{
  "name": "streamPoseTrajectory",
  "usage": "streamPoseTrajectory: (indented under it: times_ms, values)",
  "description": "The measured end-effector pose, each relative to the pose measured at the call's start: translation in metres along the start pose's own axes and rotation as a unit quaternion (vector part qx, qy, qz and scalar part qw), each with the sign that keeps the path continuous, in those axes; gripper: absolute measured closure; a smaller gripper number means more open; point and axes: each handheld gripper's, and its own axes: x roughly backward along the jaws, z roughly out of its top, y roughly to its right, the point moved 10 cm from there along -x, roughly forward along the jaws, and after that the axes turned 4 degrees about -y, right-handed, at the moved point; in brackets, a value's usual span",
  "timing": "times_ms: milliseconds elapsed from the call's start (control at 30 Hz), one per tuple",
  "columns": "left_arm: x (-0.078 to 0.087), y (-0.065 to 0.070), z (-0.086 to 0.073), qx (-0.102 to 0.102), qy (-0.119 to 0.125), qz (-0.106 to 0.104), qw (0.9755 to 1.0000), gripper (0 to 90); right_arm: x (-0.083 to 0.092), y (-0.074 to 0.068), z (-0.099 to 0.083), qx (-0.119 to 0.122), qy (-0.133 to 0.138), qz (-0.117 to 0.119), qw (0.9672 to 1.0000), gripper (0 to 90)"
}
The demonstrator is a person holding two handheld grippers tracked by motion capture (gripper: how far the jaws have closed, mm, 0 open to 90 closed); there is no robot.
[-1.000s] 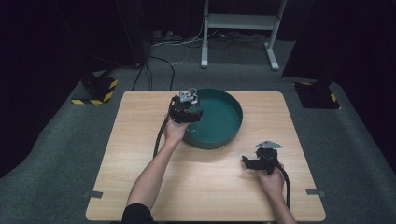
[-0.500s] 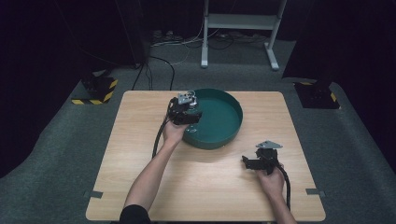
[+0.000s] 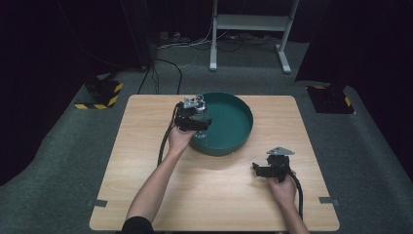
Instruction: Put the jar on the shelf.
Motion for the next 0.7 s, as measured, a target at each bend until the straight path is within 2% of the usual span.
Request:
streamPoseTrajectory:
  times_ms: [433, 700]
  values:
    - [0.016, -0.001, -0.007, 0.009, 0.003, 0.000, 1.0000, 8.1, 0.000, 0.000, 0.000, 0.000, 0.000, 0.000, 1.0000, 9.5]
    - [0.027, 0.002, -0.010, 0.000, 0.004, 0.003, 1.0000, 8.1, 0.000, 0.000, 0.000, 0.000, 0.000, 0.000, 1.0000, 9.5]
